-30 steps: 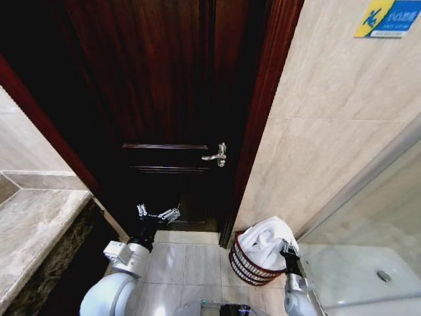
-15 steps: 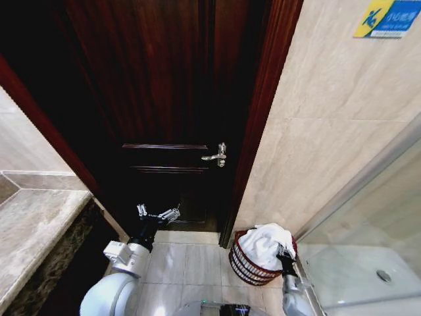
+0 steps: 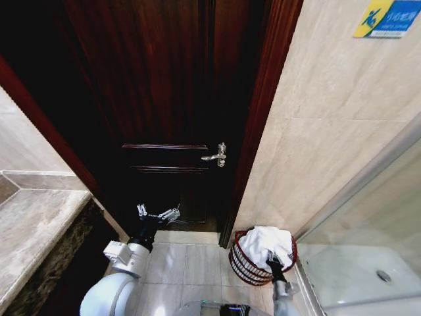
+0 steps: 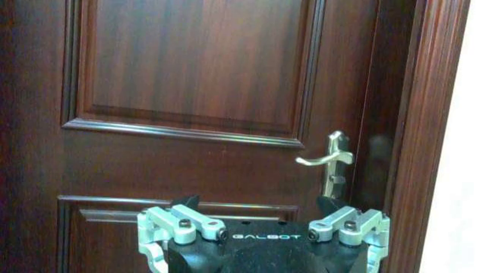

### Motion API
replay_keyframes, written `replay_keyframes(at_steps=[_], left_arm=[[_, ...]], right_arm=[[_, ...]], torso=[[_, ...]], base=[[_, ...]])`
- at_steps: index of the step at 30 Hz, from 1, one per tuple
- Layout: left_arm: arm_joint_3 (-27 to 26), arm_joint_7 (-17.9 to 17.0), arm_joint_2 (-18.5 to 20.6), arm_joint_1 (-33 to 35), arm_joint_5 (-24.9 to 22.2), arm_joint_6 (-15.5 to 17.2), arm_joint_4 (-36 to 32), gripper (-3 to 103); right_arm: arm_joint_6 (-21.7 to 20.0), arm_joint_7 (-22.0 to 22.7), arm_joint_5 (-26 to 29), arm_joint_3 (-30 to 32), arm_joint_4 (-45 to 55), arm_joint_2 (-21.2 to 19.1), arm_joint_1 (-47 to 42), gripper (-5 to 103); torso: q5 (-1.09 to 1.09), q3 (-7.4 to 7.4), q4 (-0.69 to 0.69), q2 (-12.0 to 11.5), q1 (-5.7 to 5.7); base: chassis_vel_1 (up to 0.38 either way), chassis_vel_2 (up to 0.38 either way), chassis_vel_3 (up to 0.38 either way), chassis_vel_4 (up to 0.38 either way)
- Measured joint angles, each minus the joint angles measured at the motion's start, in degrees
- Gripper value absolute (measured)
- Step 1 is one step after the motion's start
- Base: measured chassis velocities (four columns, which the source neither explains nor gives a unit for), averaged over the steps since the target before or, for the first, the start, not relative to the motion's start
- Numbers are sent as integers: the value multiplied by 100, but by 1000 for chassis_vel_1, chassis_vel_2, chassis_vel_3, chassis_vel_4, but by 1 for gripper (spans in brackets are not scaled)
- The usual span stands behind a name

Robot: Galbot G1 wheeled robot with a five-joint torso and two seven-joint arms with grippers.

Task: Discard the used towel into the hamper.

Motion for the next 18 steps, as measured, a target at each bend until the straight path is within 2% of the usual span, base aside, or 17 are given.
replay_keyframes(at_steps=[5,10,13,18], left_arm=[[0,0,0,0,0,0,0,100],[0,0,0,0,0,0,0,100],[0,0,0,0,0,0,0,100],[0,0,0,0,0,0,0,100]], right_arm=[[-95,12,2,-134,293,103,-196,3],[-151,120,66,-102,117,55,-58,3],[-490,682,108,14,-336,-179,345,3],[-658,813,47,54,-793,-346,680,3]], torso=[[1,0,1,0,0],[4,0,1,0,0],[0,0,3,0,0],[1,1,1,0,0]], base=[[0,0,0,0],[0,0,0,0],[0,0,0,0],[0,0,0,0]])
